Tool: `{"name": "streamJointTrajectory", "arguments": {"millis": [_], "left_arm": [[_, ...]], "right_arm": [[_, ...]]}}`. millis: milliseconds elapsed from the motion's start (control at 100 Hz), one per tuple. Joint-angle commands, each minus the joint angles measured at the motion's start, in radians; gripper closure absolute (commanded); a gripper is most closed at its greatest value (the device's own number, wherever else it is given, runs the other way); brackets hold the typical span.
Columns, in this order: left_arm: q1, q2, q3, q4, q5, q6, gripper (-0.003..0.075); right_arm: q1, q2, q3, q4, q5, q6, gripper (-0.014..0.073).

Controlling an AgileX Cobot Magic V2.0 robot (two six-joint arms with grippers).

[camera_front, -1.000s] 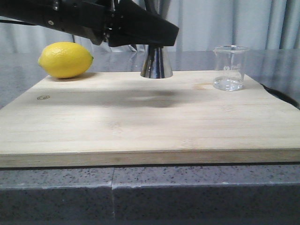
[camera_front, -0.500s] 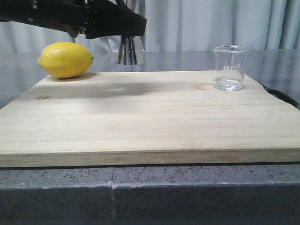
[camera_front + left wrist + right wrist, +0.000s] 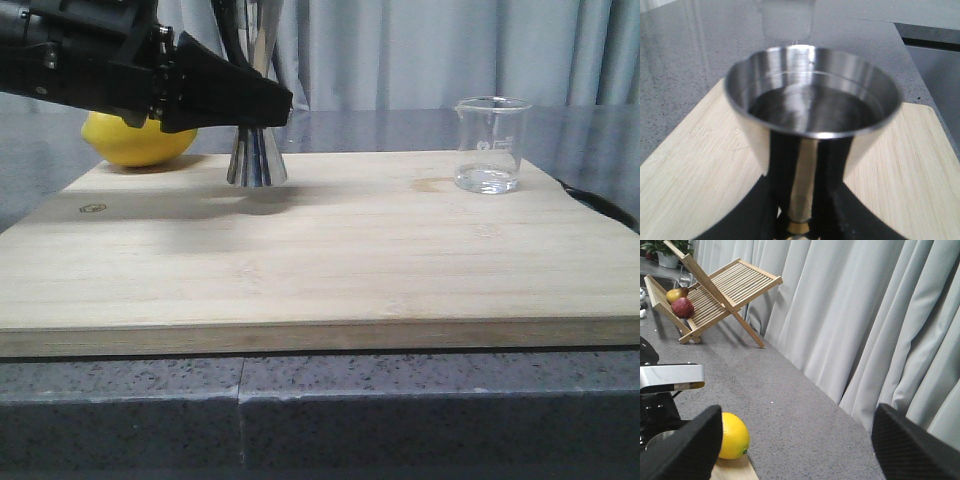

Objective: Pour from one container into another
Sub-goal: 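Lower the filled jigger onto the board with the left gripper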

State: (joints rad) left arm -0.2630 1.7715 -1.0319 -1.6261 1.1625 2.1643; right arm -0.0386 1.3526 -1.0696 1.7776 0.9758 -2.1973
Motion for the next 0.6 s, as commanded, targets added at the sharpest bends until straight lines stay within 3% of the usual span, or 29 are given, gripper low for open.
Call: {"name": "streamJointTrajectory", "arguments": {"millis": [0, 590], "left_arm": [[0.003, -0.035, -0.006, -0.091, 0.106, 0.021, 0.0733], [0.003, -0.035, 0.044, -0.134, 0.105, 0.091, 0.0733]], "right_arm": [[-0.005, -0.035, -0.033, 0.062, 0.022, 0.005, 0.0040], [-0.005, -0.035, -0.033, 0.062, 0.021, 0.005, 0.0040]]}}
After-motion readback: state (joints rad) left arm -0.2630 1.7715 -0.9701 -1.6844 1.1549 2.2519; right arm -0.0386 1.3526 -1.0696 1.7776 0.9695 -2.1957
